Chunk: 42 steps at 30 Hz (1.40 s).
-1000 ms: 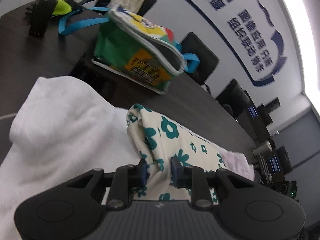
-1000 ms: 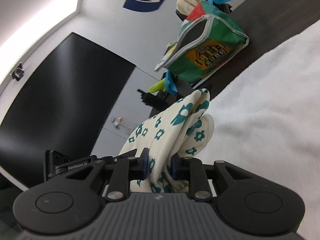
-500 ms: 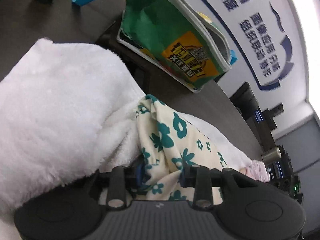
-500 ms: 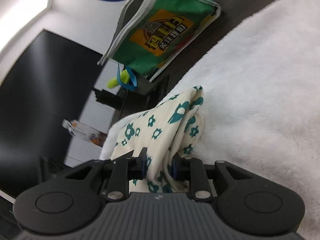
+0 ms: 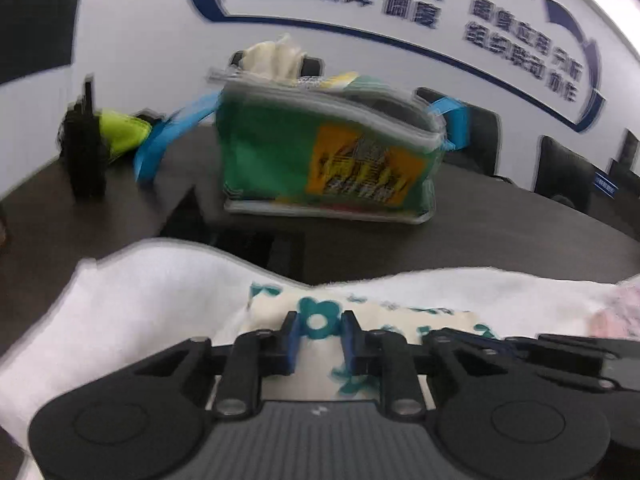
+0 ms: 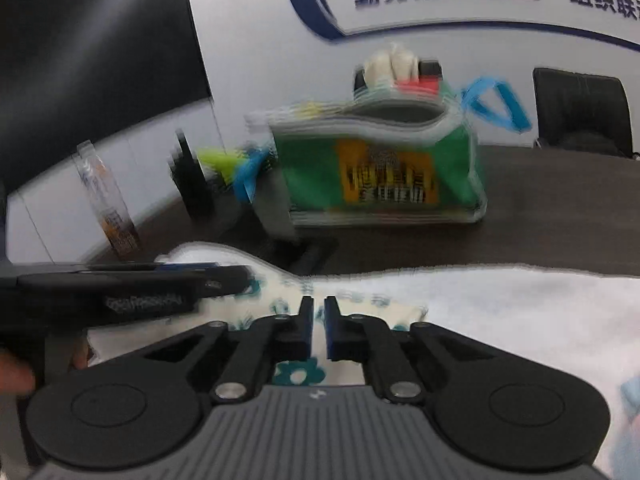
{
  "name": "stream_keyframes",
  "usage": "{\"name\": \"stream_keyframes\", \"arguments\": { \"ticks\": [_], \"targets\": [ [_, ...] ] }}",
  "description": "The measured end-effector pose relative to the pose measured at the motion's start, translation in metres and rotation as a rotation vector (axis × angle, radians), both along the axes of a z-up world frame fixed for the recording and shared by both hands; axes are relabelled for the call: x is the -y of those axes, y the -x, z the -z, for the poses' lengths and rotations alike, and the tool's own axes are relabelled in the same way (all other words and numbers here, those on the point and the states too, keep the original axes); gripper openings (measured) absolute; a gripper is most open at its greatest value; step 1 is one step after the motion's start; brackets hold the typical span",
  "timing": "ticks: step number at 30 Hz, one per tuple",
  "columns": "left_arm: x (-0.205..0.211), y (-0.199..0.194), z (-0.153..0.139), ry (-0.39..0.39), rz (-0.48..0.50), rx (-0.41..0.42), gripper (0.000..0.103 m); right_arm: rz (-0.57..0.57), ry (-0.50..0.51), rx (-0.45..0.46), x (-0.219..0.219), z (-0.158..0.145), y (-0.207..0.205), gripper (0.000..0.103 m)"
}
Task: Fold clothes
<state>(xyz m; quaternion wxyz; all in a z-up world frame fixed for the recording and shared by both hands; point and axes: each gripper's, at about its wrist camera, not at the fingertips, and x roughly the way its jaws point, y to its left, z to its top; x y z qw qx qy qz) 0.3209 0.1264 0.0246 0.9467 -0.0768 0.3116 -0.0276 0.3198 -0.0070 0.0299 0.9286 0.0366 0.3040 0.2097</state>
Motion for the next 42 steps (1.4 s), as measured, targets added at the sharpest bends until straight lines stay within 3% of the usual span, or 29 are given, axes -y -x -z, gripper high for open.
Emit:
{"name": "stream_keyframes", "arguments": {
  "ticks": [2, 5, 7, 10, 11, 12, 14, 15, 16, 17, 19, 23, 27, 29, 34, 38, 42],
  "targets": [
    [-0.002, 0.006, 0.012, -0.003, 0.011, 0.044, 0.021, 0.035, 0.039, -0.006, -0.008, 0.017, -0.007, 0.003],
    [-0.014, 0.016, 0.005, 0.046, 0.017, 0.055, 0.022, 0.054, 0.097, 0.043, -0.012, 0.026, -0.002, 0.003],
    [-0.023, 0.026, -0.011, 0.074, -0.033, 0.040, 0.027, 0.054, 0.101, 0.064, -0.010, 0.018, 0.003, 0.003],
    [-0.025, 0.066, -0.045, 0.025, -0.053, 0.072, 0.031, 0.066, 0.061, 0.132, 0.011, -0.011, 0.035, 0.005],
    [-0.025, 0.081, -0.057, 0.006, -0.054, 0.086, 0.036, 0.066, 0.048, 0.161, 0.019, -0.023, 0.050, 0.005],
    [-0.020, 0.104, -0.068, -0.013, -0.054, 0.099, 0.050, 0.065, 0.037, 0.187, 0.027, -0.035, 0.064, 0.006],
    [-0.011, 0.154, -0.086, -0.051, -0.053, 0.106, 0.073, 0.066, 0.025, 0.204, 0.043, -0.050, 0.100, 0.019],
    [-0.008, 0.176, -0.088, -0.051, -0.041, 0.108, 0.078, 0.067, 0.021, 0.207, 0.052, -0.056, 0.120, 0.026],
    [-0.004, 0.199, -0.087, -0.040, -0.019, 0.116, 0.078, 0.068, 0.017, 0.205, 0.061, -0.060, 0.140, 0.043],
    [0.001, 0.222, -0.084, -0.030, 0.001, 0.122, 0.080, 0.067, 0.009, 0.187, 0.070, -0.059, 0.160, 0.053],
    [0.013, 0.264, -0.068, -0.020, 0.017, 0.117, 0.088, 0.069, -0.020, 0.126, 0.083, -0.050, 0.201, 0.057],
    [0.039, 0.316, -0.026, -0.046, 0.012, 0.056, 0.089, 0.081, -0.052, 0.017, 0.103, -0.030, 0.276, 0.077],
    [0.057, 0.345, 0.002, -0.019, 0.030, -0.007, 0.089, 0.154, 0.048, 0.041, 0.096, -0.007, 0.335, 0.091],
    [0.066, 0.355, 0.009, -0.060, 0.032, -0.005, 0.089, 0.189, 0.058, 0.061, 0.091, 0.001, 0.350, 0.103],
    [0.062, 0.358, 0.017, -0.112, -0.042, -0.033, 0.090, 0.252, 0.155, 0.073, 0.074, 0.022, 0.362, 0.103],
    [0.065, 0.356, 0.021, -0.146, -0.053, -0.062, 0.102, 0.314, 0.187, 0.001, 0.076, 0.035, 0.352, 0.103],
    [0.071, 0.355, 0.023, -0.180, -0.032, -0.076, 0.103, 0.377, 0.208, -0.066, 0.080, 0.043, 0.346, 0.103]
  ]
}}
